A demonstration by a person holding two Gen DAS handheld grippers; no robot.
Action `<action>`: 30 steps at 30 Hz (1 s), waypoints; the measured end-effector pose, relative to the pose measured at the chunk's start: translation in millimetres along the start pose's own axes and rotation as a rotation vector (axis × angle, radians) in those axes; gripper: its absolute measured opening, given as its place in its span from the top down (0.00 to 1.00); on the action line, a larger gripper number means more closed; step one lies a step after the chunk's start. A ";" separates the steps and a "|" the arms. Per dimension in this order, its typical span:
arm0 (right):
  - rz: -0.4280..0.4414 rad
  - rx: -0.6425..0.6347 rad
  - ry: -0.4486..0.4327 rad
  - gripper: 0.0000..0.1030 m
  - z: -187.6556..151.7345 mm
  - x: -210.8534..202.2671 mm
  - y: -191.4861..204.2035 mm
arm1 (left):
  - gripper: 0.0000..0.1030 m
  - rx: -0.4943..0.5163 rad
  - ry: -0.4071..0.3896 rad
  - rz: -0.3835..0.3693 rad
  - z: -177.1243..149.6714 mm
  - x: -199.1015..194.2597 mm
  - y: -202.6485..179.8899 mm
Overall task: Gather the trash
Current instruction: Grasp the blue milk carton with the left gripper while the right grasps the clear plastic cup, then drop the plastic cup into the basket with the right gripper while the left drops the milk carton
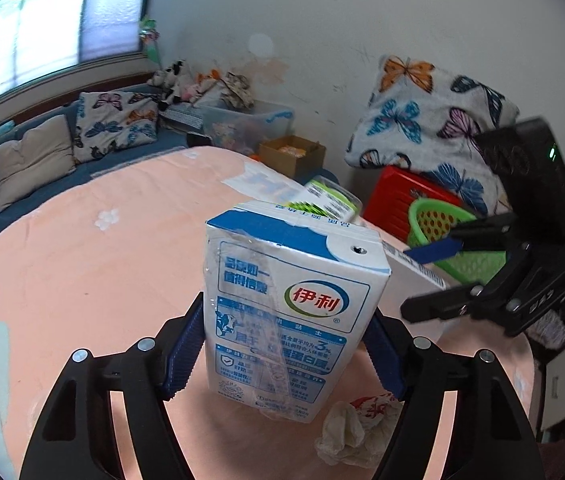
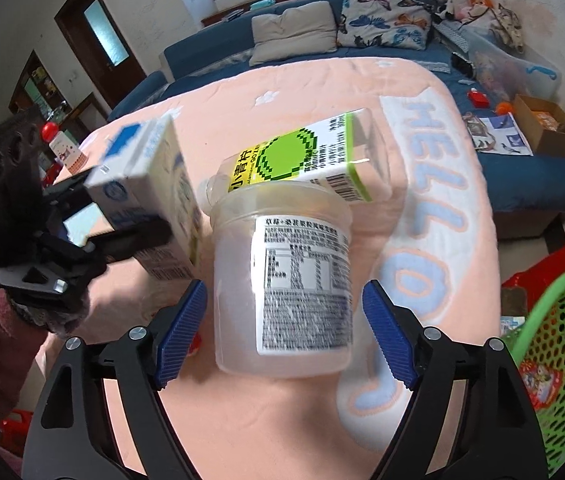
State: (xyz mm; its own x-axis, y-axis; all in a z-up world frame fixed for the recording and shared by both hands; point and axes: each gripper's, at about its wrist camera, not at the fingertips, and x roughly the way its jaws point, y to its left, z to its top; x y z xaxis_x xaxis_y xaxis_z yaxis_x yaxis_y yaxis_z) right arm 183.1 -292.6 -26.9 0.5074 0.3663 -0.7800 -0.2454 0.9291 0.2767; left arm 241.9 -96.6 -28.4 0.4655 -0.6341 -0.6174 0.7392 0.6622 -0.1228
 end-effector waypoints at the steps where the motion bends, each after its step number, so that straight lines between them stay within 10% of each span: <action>1: 0.006 -0.001 0.006 0.22 0.8 2.2 0.2 | 0.32 -0.014 -0.007 0.007 1.0 -3.4 2.1; 30: -0.069 -0.166 0.130 0.24 -5.6 22.9 23.7 | 0.32 -0.101 -0.057 0.071 -3.2 -27.6 3.0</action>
State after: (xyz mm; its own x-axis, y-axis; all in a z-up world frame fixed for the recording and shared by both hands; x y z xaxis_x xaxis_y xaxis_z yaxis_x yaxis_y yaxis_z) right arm 184.3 -262.4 -41.4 0.4198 0.2823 -0.8626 -0.3521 0.9266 0.1319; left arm 229.8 -75.9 -14.2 0.5440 -0.6038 -0.5827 0.6516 0.7415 -0.1600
